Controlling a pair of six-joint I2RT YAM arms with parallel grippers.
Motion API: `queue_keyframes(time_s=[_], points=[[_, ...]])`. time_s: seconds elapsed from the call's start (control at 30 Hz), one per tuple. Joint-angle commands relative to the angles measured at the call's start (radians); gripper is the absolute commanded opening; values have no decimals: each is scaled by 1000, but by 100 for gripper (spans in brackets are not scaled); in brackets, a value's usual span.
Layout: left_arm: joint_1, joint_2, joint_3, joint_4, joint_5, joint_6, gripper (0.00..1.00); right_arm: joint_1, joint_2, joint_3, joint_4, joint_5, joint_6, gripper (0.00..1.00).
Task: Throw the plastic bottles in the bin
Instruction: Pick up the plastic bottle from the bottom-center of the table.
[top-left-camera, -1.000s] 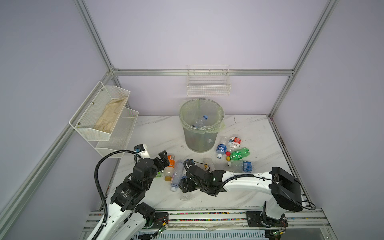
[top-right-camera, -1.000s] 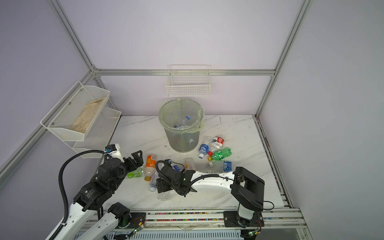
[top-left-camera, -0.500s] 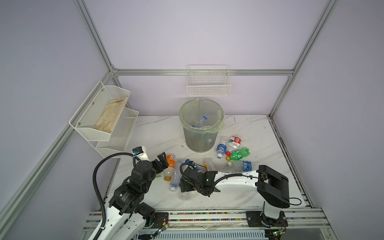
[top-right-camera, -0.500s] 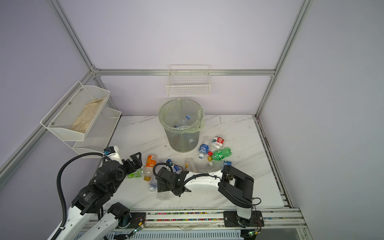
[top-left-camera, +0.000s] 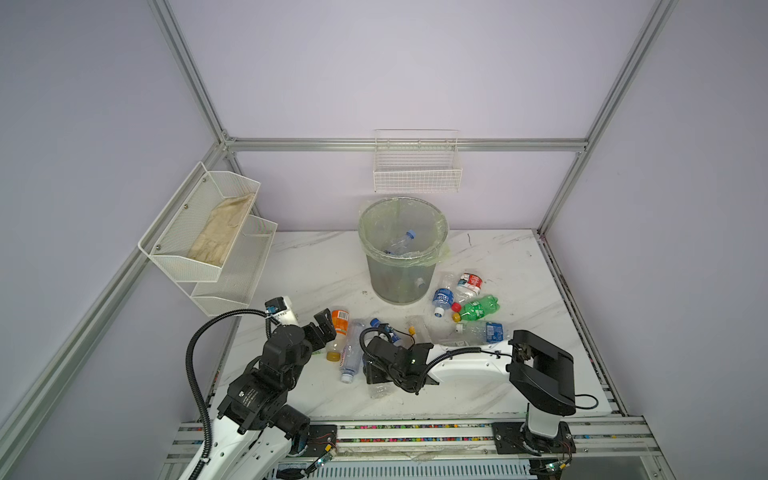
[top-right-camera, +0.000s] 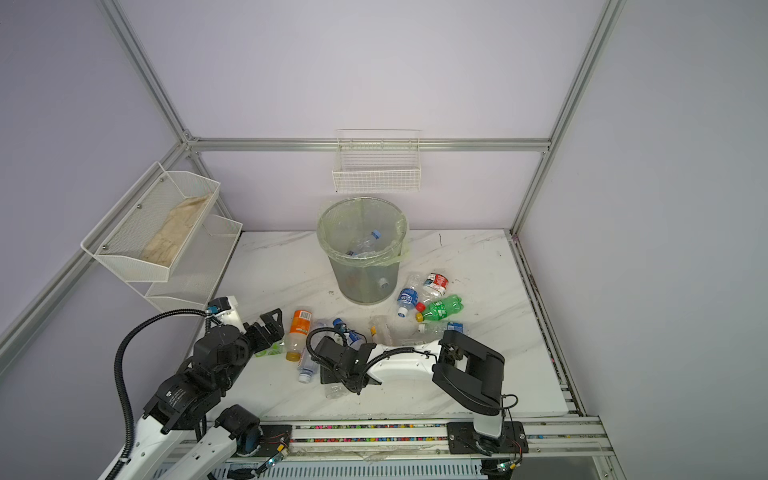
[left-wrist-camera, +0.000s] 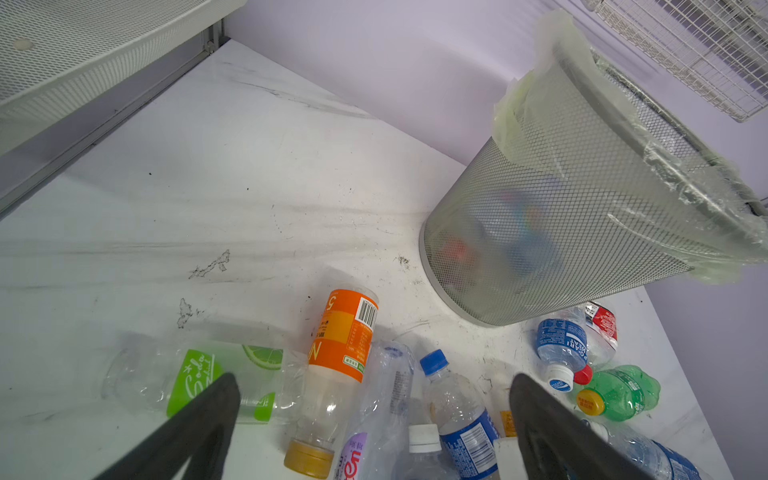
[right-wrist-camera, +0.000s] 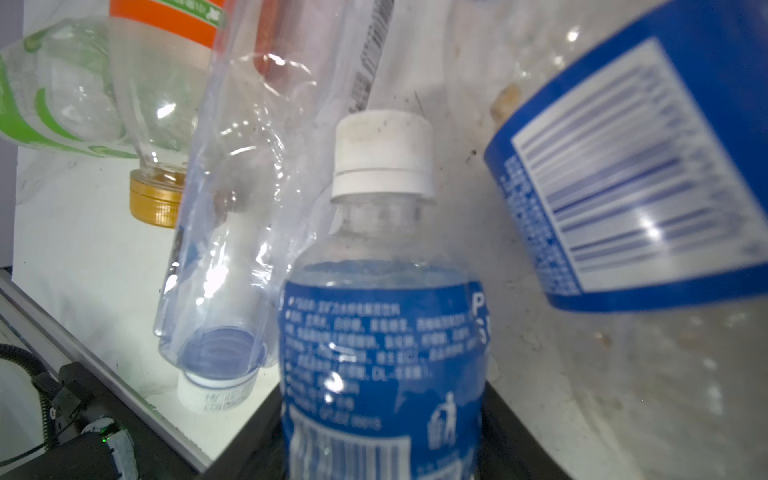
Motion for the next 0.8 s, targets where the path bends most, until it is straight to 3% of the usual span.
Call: queue_keyframes(time_s=[0.0,0.13,0.5,0.77], points=[[7,-14,-34,18,-7,-21,100,7,-17,-17,-41,27,25,42],[7,-23,-34,19,-4,-22,100,9,-50,-9,-62,37,20,31],[6,-36,-46,42,18,-26,100,9,-244,21,-41,77,-81,21],[7,-51,-64,73,62,-26,100,8,-292,125,-121,148,-205,0]])
